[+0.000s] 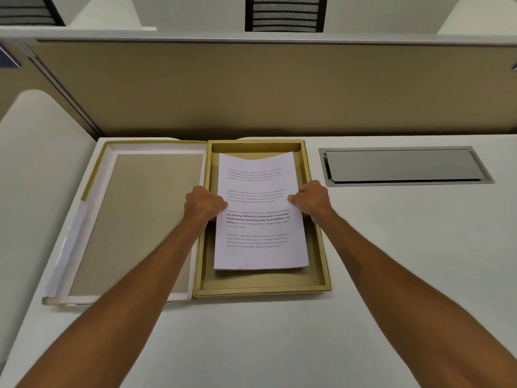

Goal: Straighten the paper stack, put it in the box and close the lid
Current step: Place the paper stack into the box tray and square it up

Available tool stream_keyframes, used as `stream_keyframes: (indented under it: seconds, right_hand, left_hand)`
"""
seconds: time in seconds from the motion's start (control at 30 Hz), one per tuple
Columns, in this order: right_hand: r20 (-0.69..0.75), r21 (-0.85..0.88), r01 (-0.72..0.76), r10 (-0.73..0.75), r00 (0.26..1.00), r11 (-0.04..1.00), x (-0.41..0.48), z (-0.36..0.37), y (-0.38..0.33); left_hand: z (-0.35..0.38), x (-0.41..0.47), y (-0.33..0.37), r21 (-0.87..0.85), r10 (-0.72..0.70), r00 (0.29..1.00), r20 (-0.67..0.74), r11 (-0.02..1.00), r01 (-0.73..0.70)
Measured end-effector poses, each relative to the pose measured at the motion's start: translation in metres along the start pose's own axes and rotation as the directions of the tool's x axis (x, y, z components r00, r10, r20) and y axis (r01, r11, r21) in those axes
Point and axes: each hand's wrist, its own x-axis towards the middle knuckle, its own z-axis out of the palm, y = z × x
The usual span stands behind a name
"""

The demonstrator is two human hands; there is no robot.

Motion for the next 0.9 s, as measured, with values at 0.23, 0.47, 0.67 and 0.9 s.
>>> stream_keyframes:
  seconds: [0.23, 0.47, 0.67, 0.9]
  right_hand:
    - [-0.026, -0.103, -0.035, 0.032, 0.999, 0.994, -0.003, 0.003, -0.007]
    - [-0.052, -0.066, -0.031, 0.027, 0.998, 0.997, -0.017, -0.004, -0.011]
    - [-0.131, -0.131, 0.321, -0.338, 0.932, 0.938, -0.073, -0.012, 0.004]
    - [-0.026, -0.228, 0.414, -0.430, 0.902, 0.882, -0.136, 0.019, 0.049]
  left_hand:
    - [0.004, 0.000, 0.003, 0.181, 0.035, 0.999, -0.012, 0.983, -0.032]
    - [0.002, -0.017, 0.008, 0.101, 0.117, 0.993, -0.015, 0.988, -0.114]
    - [-0.027, -0.074, -0.027, -0.256, 0.150, 0.978, -0.146, 0.949, -0.184]
    - [-0.019, -0.138, -0.092, -0.350, 0.080, 0.991, -0.104, 0.930, -0.112]
